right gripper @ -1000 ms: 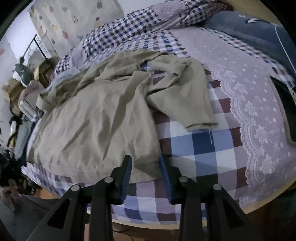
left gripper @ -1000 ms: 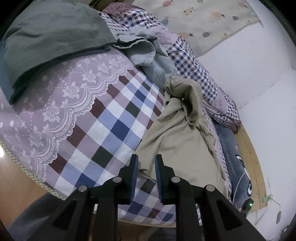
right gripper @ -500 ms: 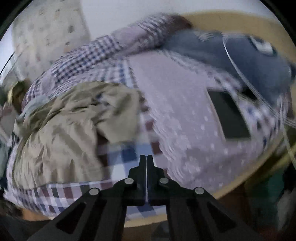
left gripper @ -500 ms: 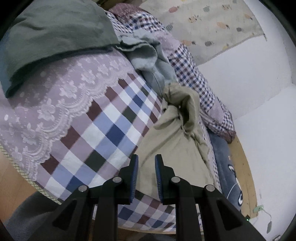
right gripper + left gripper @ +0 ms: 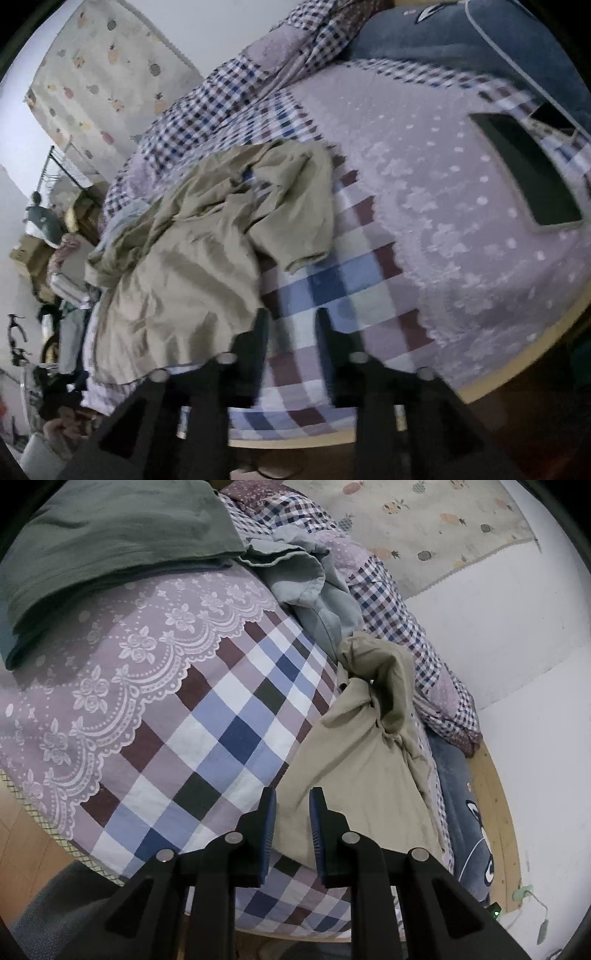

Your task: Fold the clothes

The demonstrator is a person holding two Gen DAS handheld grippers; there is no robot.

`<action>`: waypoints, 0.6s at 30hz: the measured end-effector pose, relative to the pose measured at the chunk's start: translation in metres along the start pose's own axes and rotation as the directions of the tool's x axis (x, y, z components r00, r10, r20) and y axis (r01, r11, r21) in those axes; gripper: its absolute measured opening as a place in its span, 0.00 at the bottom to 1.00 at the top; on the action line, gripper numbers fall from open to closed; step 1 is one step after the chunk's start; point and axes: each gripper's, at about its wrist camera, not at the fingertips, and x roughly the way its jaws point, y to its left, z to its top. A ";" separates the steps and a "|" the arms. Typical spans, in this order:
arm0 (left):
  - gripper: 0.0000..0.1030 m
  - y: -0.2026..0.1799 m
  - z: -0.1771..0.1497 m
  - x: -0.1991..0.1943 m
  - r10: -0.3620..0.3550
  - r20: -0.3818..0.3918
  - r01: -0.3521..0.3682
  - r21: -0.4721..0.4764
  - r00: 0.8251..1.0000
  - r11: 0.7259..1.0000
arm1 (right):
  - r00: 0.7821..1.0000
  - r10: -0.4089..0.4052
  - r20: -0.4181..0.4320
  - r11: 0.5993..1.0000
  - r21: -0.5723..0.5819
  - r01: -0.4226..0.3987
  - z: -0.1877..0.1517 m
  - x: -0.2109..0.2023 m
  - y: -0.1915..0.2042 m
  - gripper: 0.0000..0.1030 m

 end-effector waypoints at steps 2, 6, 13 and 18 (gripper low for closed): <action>0.17 -0.001 0.000 0.001 -0.004 0.001 0.004 0.000 1.000 1.000 | 0.999 0.032 -0.017 0.999 -0.018 -0.032 -0.001 0.005 0.006 0.39; 0.17 -0.003 0.000 0.003 -0.005 -0.003 0.005 0.007 1.000 1.000 | 0.997 -0.013 -0.082 0.995 -0.102 0.005 -0.004 0.029 0.021 0.40; 0.17 -0.001 0.001 0.003 -0.001 0.004 0.001 -0.002 1.000 1.000 | 0.994 -0.099 -0.047 0.941 -0.331 0.078 -0.016 0.033 0.065 0.04; 0.17 0.005 0.003 0.000 -0.014 0.025 0.015 -0.044 1.000 0.999 | 0.974 -0.197 0.110 0.920 -0.323 0.223 -0.012 -0.006 0.063 0.03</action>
